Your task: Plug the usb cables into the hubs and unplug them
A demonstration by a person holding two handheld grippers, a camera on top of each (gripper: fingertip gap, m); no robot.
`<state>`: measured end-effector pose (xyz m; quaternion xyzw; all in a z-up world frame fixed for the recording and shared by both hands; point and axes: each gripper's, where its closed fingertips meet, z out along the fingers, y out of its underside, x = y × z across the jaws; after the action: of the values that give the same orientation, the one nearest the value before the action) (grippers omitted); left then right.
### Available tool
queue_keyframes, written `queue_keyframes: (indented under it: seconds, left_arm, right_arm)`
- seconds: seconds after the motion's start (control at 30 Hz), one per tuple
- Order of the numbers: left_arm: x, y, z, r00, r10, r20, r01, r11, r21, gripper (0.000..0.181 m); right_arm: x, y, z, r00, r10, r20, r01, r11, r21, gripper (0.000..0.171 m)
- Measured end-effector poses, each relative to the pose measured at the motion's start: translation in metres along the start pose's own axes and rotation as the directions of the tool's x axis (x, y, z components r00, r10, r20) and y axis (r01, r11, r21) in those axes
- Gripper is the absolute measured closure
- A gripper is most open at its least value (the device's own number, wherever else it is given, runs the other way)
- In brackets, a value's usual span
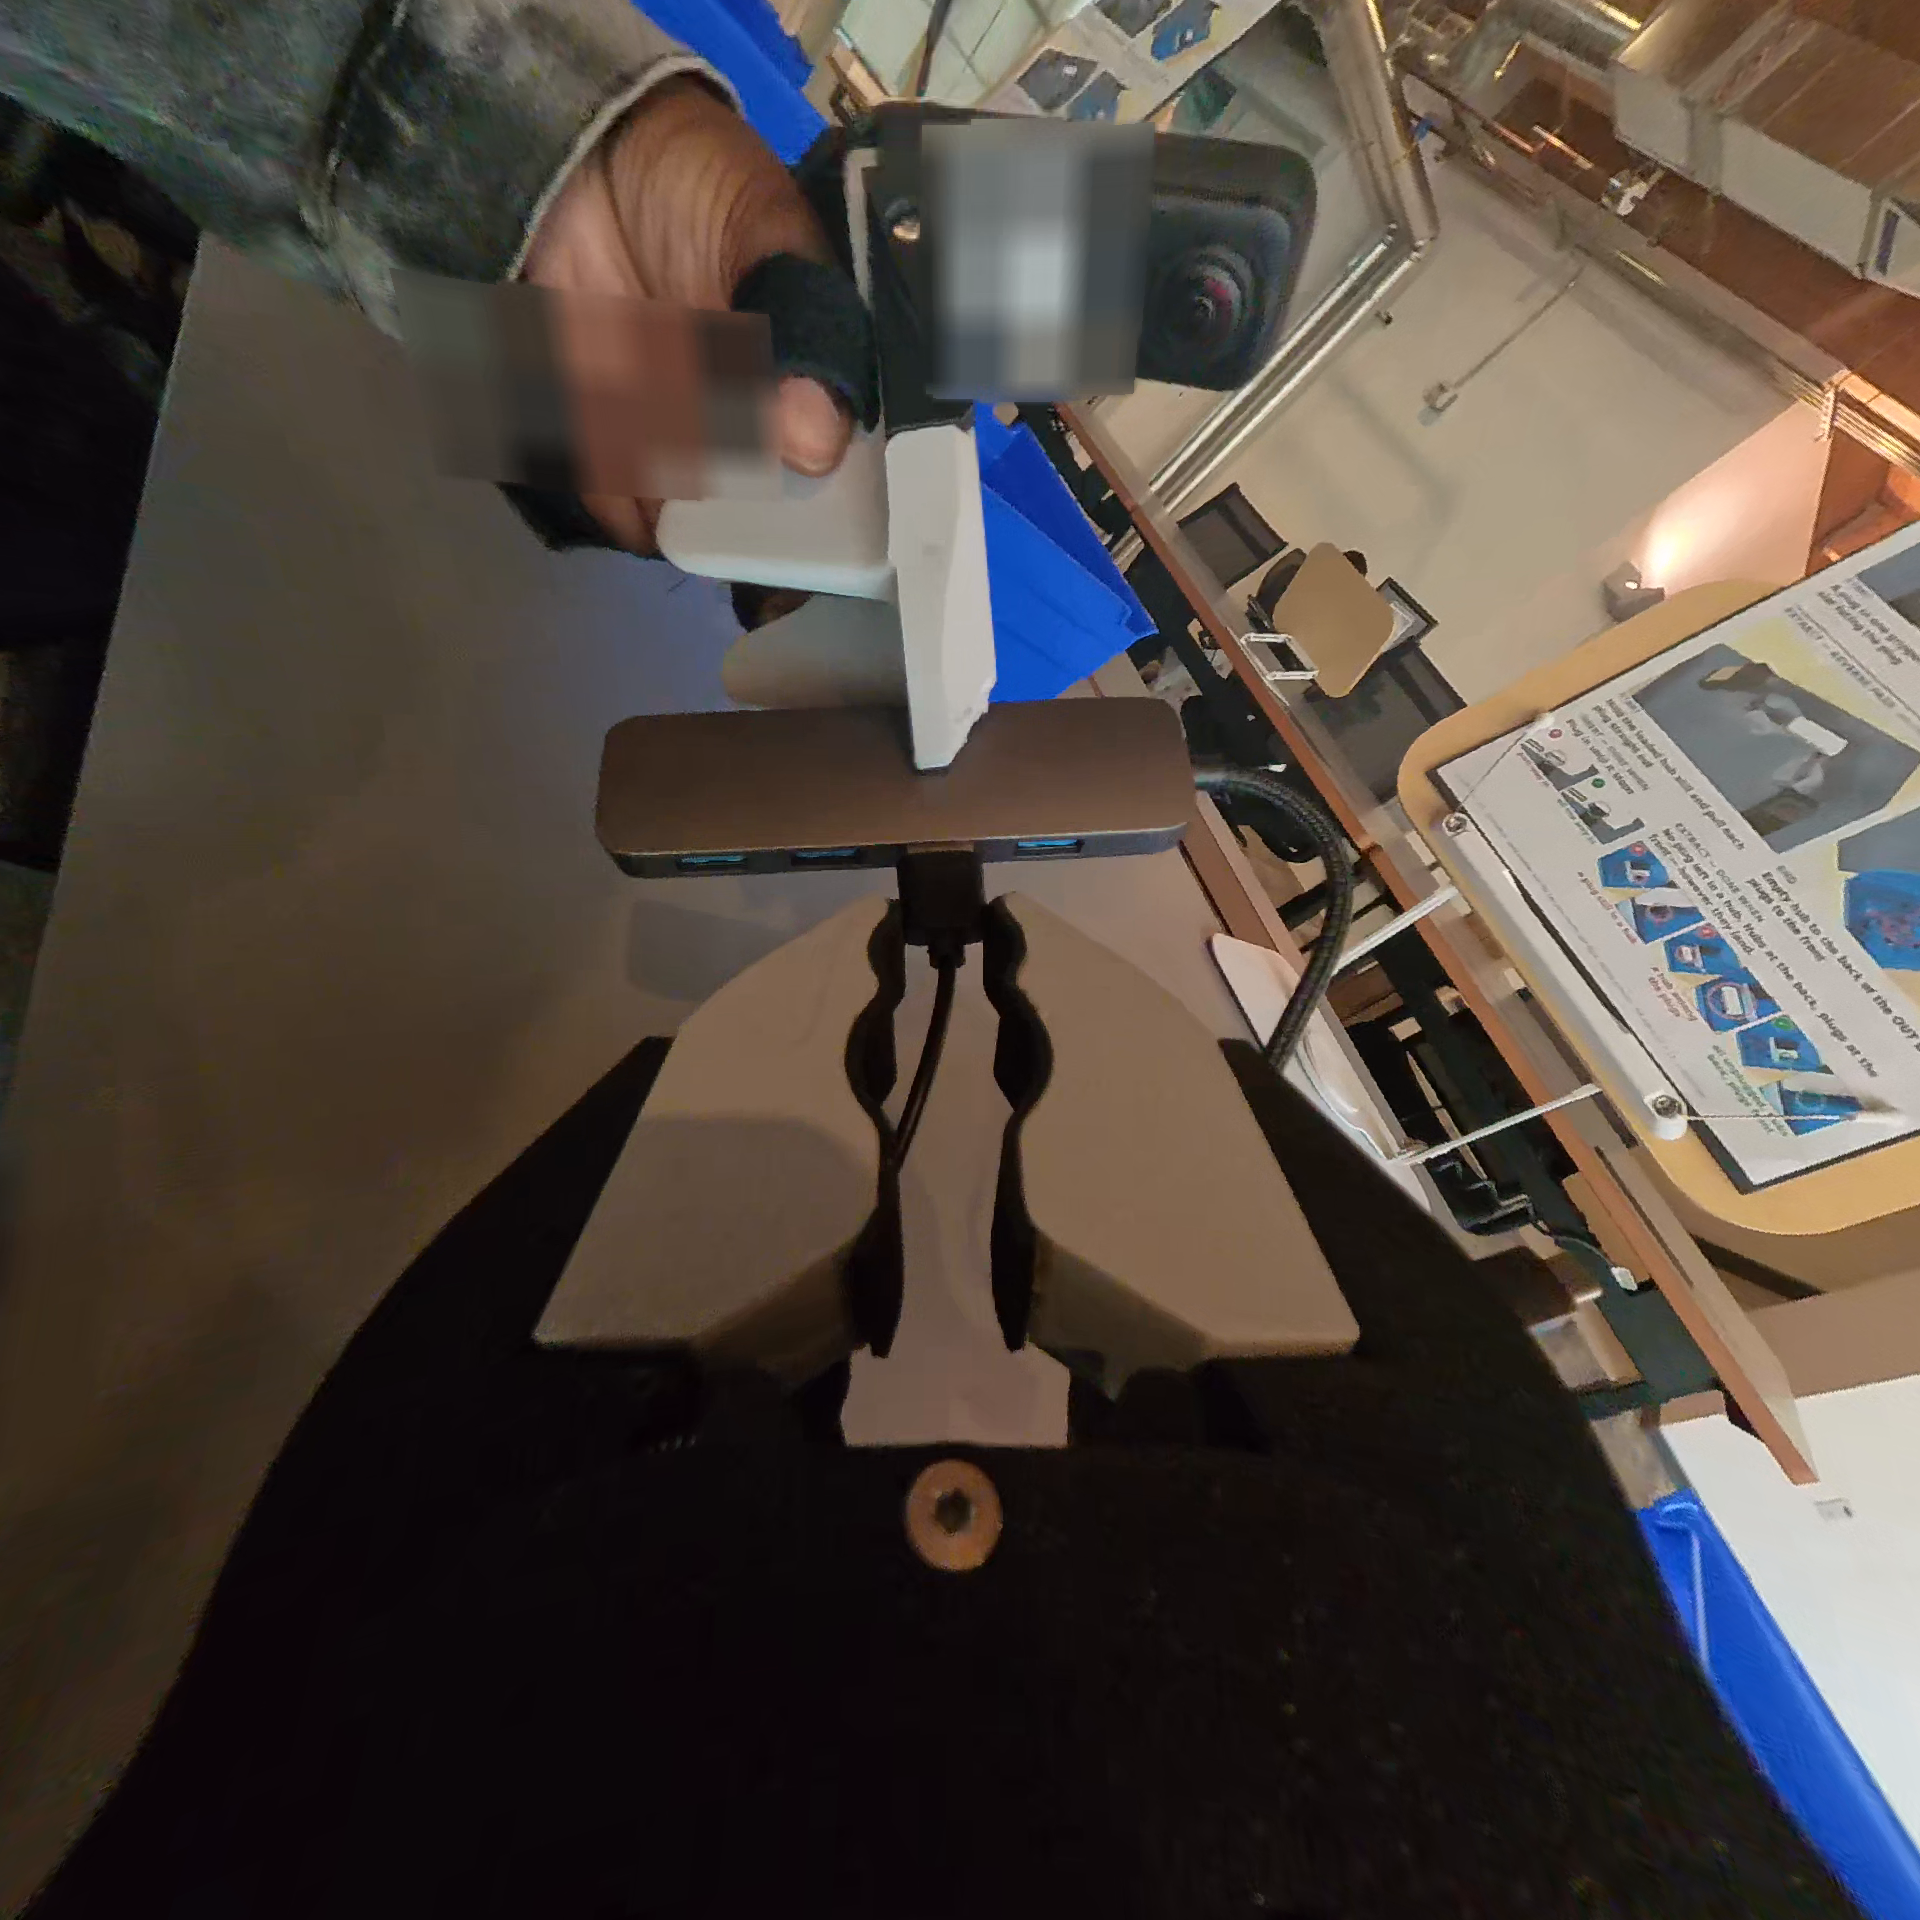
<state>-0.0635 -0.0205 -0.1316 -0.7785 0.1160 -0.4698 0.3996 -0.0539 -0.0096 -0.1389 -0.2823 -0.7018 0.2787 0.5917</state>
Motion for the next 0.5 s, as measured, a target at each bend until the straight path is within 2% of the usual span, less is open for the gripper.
queue_keyframes:
  seconds: [0.2, 0.37, 0.43, 0.5]
  left_arm:
    - [-0.006, 0.011, 0.002, 1.000, -0.013, 0.010, 0.013, 0.997, -0.072, 0.169]
    - [0.003, -0.002, 0.006, 0.999, 0.000, -0.040, 0.001, 1.000, 0.024, 0.165]
    - [0.007, -0.008, 0.010, 0.997, 0.074, -0.019, -0.073, 0.996, 0.049, 0.144]
    - [0.006, -0.019, 0.008, 0.980, 0.188, 0.059, -0.193, 0.976, 0.101, 0.133]
  right_arm:
    - [-0.008, 0.006, 0.004, 0.999, -0.020, 0.030, 0.021, 0.999, -0.038, 0.158]
    - [0.003, -0.006, 0.004, 1.000, 0.024, 0.004, -0.024, 1.000, 0.003, 0.157]
    - [0.010, -0.005, 0.002, 0.998, 0.062, -0.024, -0.062, 0.998, -0.011, 0.158]
    - [0.020, -0.001, -0.002, 0.993, 0.103, -0.062, -0.105, 0.994, -0.026, 0.158]
